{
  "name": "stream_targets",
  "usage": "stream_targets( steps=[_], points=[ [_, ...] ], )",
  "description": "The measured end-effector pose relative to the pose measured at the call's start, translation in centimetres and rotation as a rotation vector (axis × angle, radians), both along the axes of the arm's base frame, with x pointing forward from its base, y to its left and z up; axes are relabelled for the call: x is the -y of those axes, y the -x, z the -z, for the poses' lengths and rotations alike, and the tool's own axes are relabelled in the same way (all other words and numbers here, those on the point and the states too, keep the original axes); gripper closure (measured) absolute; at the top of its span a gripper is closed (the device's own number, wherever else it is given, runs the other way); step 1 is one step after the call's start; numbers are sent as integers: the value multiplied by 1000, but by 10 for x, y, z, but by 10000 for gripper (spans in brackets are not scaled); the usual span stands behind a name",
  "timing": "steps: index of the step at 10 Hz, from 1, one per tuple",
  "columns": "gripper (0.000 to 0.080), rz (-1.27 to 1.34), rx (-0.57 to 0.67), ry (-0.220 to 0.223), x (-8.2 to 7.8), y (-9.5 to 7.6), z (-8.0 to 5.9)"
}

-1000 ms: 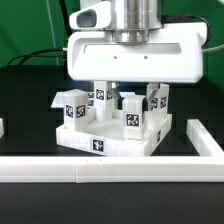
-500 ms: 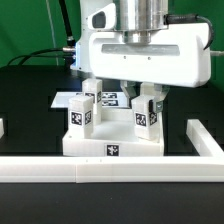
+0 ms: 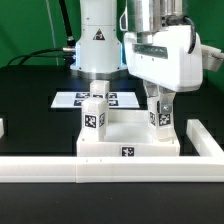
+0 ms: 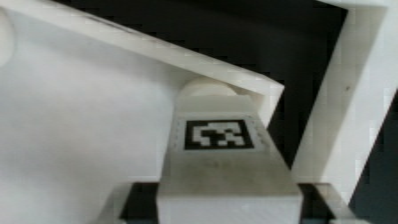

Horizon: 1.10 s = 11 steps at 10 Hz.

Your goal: Assemble square table

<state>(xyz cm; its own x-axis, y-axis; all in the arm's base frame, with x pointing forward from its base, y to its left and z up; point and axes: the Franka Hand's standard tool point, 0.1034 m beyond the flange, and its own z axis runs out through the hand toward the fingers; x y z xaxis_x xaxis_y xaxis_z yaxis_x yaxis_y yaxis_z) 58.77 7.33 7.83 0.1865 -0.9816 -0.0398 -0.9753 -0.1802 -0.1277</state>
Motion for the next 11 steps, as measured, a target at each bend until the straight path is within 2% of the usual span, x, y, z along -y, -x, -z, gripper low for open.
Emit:
stream_targets(
  steps=[3, 6, 7, 8, 9, 11],
  points=[
    [509, 208, -12, -49, -3, 0, 0],
    [500, 172, -10, -45, -3, 0, 0],
    [307, 134, -7, -40, -3, 0, 0],
    [307, 56, 1, -31, -5, 0, 0],
    [182, -61, 11, -20, -9, 0, 0],
    [159, -272, 27, 6, -10, -2, 2]
  ],
)
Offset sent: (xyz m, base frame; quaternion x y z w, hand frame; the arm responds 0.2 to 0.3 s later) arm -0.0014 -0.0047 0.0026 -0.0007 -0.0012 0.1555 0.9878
